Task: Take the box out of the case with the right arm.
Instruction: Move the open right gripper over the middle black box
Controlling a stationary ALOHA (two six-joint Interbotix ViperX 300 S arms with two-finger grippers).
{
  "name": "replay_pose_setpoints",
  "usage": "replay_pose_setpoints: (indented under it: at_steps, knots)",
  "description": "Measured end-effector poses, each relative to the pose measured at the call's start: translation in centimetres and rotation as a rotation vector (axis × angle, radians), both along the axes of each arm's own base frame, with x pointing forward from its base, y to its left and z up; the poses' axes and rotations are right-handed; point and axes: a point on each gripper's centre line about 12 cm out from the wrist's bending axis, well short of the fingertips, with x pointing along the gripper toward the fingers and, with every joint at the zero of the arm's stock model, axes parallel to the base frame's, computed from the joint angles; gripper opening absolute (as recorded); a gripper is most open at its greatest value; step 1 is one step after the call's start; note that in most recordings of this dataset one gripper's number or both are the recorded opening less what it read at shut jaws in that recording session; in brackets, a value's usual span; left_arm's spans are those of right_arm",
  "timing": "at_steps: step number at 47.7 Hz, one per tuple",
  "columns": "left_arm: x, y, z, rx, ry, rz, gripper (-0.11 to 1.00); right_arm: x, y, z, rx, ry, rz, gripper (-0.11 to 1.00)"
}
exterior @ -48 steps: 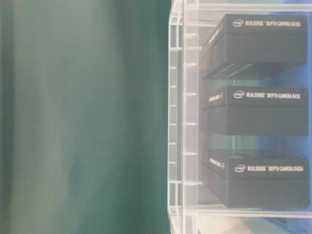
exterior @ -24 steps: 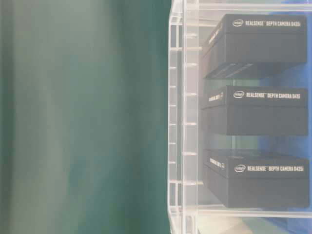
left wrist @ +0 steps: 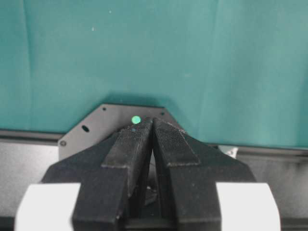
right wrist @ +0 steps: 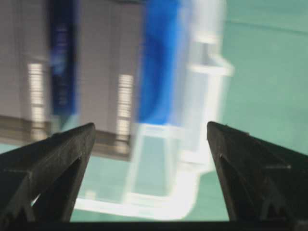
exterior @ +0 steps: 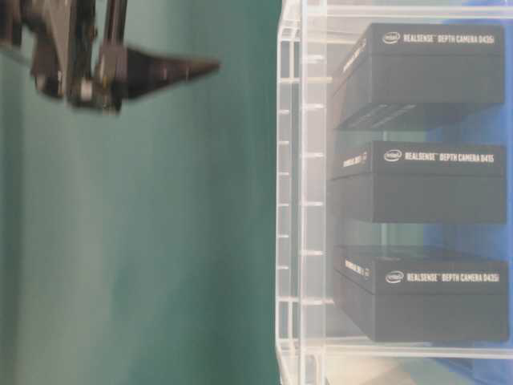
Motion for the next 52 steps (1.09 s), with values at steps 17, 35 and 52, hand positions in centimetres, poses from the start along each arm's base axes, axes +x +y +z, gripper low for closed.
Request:
replay_pose_setpoints:
  at_steps: [17, 35, 52]
  knots:
    - [-0.3, 0.0, 0.0, 0.001, 0.015, -0.001, 0.00, 7.3, 0.1, -0.5, -0.004, -0.028, 0.043, 0.93]
    - [-0.9, 0.1, 0.3, 0.000, -0.002, 0.000, 0.00, 10.5, 0.3, -0.6, -0.009, -0.061, 0.050, 0.93]
    - [-1.0, 0.1, 0.3, -0.001, -0.005, -0.001, 0.00, 10.7, 0.5, -0.6, -0.007, -0.066, 0.056, 0.93]
